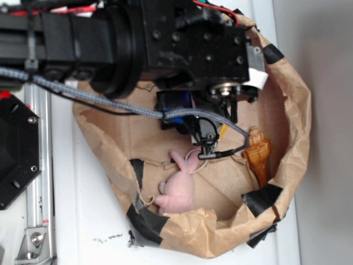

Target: Grab the yellow duck.

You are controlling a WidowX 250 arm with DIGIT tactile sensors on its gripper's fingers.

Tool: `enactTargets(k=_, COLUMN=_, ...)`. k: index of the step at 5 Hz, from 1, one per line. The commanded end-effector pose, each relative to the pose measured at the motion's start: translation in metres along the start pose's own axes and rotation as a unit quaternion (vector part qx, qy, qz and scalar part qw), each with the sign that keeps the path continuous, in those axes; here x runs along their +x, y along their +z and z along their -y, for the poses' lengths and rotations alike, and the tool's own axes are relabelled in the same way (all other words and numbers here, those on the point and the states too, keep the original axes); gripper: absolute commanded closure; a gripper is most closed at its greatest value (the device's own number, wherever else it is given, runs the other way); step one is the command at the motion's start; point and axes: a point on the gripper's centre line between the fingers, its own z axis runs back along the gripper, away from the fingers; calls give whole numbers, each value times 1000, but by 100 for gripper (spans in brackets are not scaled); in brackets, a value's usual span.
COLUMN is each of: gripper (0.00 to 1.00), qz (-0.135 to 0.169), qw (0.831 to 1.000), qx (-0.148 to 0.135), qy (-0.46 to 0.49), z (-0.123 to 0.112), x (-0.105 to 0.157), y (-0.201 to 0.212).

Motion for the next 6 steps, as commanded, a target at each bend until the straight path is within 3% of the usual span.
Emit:
enactTargets(k=1, gripper=0, qz=51, qw=998, qx=9, qy=36, z=-14, x=11, y=18)
enactTargets(k=4, gripper=0, qz=39, qw=999, qx=16, qy=32, z=-15, x=20, y=-2)
enactTargets(k=6, gripper=0, qz=21, qw=999, qx=34, qy=6, z=16, x=23, y=-29)
